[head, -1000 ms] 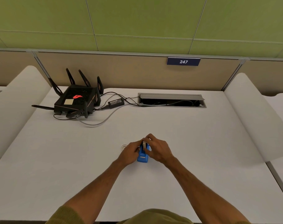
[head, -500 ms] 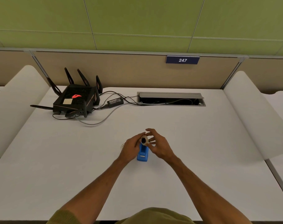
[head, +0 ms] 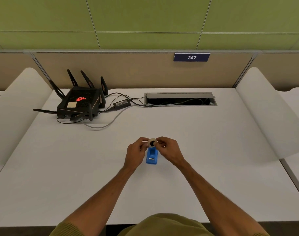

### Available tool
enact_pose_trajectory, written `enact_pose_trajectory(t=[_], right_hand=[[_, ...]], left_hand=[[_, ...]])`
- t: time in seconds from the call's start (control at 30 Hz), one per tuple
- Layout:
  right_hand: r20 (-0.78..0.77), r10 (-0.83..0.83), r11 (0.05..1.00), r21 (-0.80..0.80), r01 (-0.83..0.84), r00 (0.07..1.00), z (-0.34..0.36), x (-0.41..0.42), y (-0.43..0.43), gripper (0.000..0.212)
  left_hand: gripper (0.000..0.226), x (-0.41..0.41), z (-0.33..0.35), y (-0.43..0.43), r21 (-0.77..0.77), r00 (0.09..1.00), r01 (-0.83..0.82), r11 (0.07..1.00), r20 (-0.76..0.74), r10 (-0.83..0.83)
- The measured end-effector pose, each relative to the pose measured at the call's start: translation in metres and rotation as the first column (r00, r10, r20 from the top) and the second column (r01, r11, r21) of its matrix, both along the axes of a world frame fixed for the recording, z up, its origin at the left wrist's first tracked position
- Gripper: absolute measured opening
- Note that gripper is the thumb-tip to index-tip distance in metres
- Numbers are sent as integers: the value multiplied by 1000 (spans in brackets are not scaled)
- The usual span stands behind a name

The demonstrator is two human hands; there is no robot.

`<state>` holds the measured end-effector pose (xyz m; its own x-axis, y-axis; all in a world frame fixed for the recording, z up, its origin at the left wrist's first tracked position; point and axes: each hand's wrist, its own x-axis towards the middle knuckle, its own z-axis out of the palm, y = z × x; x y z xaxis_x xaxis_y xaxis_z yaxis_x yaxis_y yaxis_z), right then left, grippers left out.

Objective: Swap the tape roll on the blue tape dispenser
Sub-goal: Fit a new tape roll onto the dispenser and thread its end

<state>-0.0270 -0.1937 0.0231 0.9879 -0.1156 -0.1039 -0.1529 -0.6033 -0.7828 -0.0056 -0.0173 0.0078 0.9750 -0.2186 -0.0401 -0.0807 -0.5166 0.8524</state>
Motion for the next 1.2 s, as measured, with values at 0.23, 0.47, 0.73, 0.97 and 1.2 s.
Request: enact_pose_trajectory(t=[0.23, 0.47, 0.73, 0.97, 1.2], right_hand=[[-1, 76, 996, 57, -75, 997, 3, -1, -2, 43], [-59, 132, 990, -47, -135, 990, 9, 3, -5, 44], [-67, 178, 955, -229, -189, 982, 4, 1, -8, 46], [-118, 227, 914, -317, -253, 967, -3, 2, -5, 49], [-142, 218, 917, -309, -252, 966, -9, 3, -6, 48]], left_hand=[[37, -9, 5, 1, -26, 996, 29, 999, -87, -31], [63, -5, 0, 7, 174, 991, 124, 977, -79, -112], [98, -5, -13, 8, 256, 909, 402, 879, -230, -348], [96, -1, -15, 7, 282, 937, 339, 897, -185, -296], [103, -2, -19, 4, 324, 953, 293, 900, -169, -250]])
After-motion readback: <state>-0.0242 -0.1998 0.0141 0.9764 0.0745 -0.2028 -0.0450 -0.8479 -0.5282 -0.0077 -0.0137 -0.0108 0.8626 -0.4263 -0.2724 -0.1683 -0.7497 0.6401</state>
